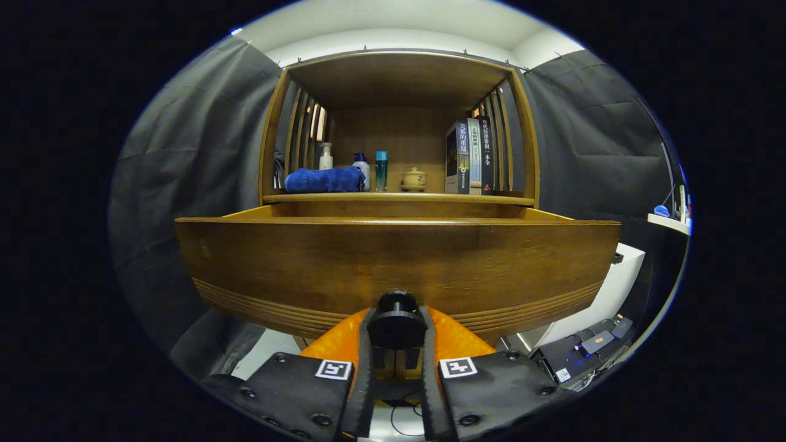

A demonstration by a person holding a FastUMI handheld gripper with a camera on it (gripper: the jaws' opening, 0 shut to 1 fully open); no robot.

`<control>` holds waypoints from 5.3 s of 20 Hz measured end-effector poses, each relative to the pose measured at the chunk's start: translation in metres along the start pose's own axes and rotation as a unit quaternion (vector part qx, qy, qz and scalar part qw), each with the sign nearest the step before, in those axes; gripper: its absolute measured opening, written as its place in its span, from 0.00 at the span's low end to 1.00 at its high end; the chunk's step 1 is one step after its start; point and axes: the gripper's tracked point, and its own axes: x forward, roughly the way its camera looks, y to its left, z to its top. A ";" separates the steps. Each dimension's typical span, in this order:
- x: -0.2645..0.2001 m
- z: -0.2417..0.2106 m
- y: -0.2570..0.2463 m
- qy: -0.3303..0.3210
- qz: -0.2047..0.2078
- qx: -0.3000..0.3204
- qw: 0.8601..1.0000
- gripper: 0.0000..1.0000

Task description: Pull open the drawer, take out the items inside it, and place them on the countertop above the cabinet.

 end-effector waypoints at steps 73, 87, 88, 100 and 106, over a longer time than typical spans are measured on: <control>0.114 0.164 -0.014 0.267 -0.031 0.062 0.961 0.19; 0.259 0.244 -0.014 0.274 -0.040 0.033 0.960 0.18; 0.266 0.242 -0.012 0.277 -0.038 0.040 0.959 0.18; 0.298 0.219 -0.012 0.302 -0.036 0.029 0.952 0.27; 0.293 0.226 -0.005 0.284 -0.030 0.034 0.958 0.66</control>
